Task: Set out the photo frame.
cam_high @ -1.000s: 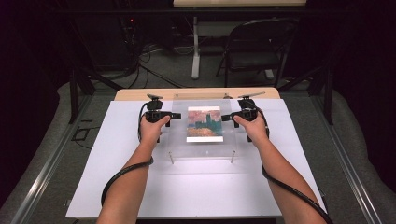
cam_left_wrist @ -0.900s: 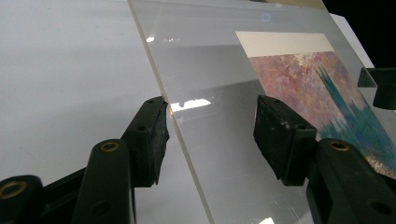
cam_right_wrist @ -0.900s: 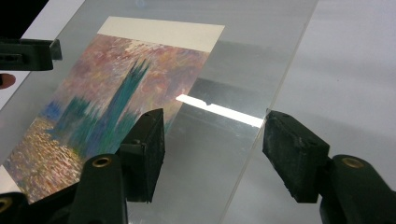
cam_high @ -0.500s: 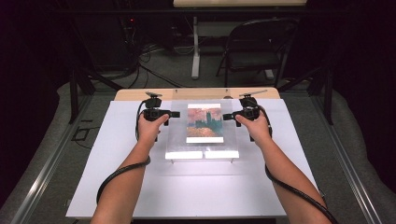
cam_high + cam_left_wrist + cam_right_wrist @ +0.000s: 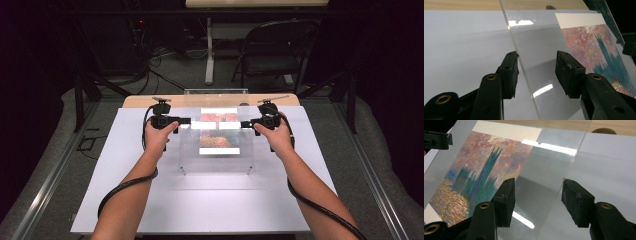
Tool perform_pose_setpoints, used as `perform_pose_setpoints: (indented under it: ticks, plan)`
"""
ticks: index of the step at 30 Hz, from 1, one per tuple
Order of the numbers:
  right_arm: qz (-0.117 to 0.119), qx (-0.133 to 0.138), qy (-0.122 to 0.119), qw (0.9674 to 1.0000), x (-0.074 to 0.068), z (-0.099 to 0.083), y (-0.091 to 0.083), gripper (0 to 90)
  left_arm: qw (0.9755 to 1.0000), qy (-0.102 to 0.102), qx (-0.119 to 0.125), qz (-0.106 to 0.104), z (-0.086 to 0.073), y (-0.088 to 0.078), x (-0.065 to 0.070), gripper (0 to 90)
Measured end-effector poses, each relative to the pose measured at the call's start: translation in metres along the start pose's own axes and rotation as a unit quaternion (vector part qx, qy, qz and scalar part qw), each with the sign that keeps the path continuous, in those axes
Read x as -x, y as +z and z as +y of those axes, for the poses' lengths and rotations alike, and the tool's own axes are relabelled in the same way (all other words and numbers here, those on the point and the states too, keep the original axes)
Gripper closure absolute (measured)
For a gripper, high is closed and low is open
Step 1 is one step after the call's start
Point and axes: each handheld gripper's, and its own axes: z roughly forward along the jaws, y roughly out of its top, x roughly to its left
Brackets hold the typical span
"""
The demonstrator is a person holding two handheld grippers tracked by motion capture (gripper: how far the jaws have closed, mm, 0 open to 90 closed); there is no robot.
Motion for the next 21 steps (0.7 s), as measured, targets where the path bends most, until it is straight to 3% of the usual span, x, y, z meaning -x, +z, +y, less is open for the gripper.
perform_pose_setpoints:
  ticks: [11, 16, 21]
  plan:
    - [-0.004, 0.014, -0.019, 0.9997, -0.009, 0.0, -0.016, 49.3, 0.9997, 0.018, 0.013, -0.004, -0.001, -0.016, 0.008, 57.7]
    - [-0.001, 0.03, -0.025, 0.9992, -0.013, -0.002, -0.026, 52.9, 0.9992, 0.021, 0.029, -0.016, -0.005, -0.028, 0.011, 60.8]
    - [-0.002, 0.044, -0.041, 0.9982, -0.021, -0.006, -0.038, 54.8, 0.998, 0.04, 0.043, -0.021, -0.01, -0.042, 0.018, 63.5]
